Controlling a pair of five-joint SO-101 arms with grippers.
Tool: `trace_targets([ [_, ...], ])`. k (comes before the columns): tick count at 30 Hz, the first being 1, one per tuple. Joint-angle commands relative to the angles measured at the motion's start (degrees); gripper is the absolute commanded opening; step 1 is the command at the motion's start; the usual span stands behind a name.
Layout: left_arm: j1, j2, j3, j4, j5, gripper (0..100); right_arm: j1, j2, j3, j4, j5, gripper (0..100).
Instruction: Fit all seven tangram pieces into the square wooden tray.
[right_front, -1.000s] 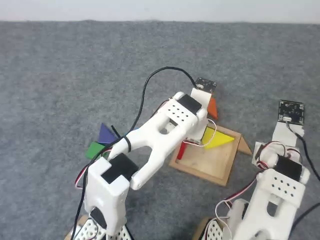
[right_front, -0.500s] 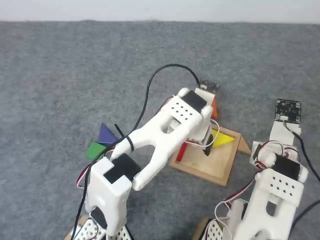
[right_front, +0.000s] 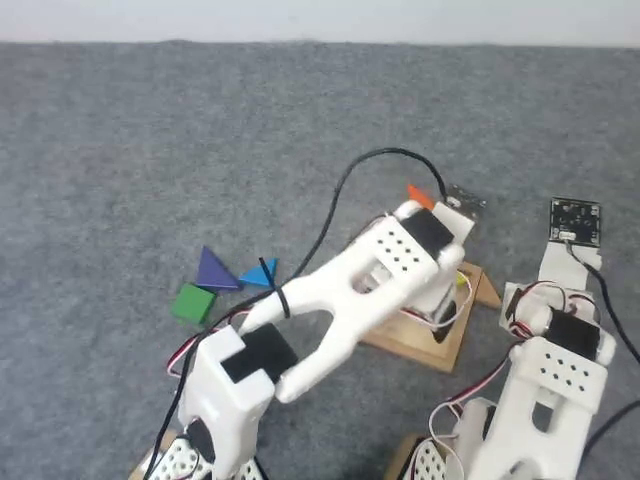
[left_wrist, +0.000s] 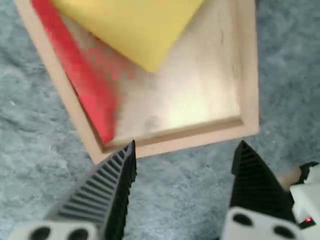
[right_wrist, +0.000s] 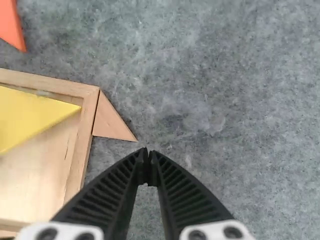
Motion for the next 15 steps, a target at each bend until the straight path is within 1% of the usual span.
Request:
trace_targets([
  [1,-1.7,-2.6,-3.0,-0.2,-1.1,30,-0.3,-1.4,-1.4,-0.9,0.3,0.8],
  [5,-2.3,-3.1,-3.0,-0.1,-1.1,30,-0.4,-1.1,-1.4,-0.9,0.4,0.8],
  [8,-2.9,-6.6,-2.8,0.6,-1.2,30,-0.7,-1.0,-1.4,-0.6,0.6,0.8],
  [9,-4.1,-8.5,-2.8,1.7,-1.3,30,-1.1,-1.0,-1.3,-0.3,0.6,0.8],
  [11,-7.3,-13.3,-2.6,3.3,-3.7,30,-3.1,-1.0,-1.3,1.5,0.7,0.8],
  [12,-10.0,-15.9,-2.4,4.4,-5.2,30,-4.9,-1.0,-1.3,2.9,0.7,0.9],
  [15,-20.9,-24.2,0.7,4.6,-8.6,30,-11.4,-0.9,-1.0,4.1,0.7,1.7],
])
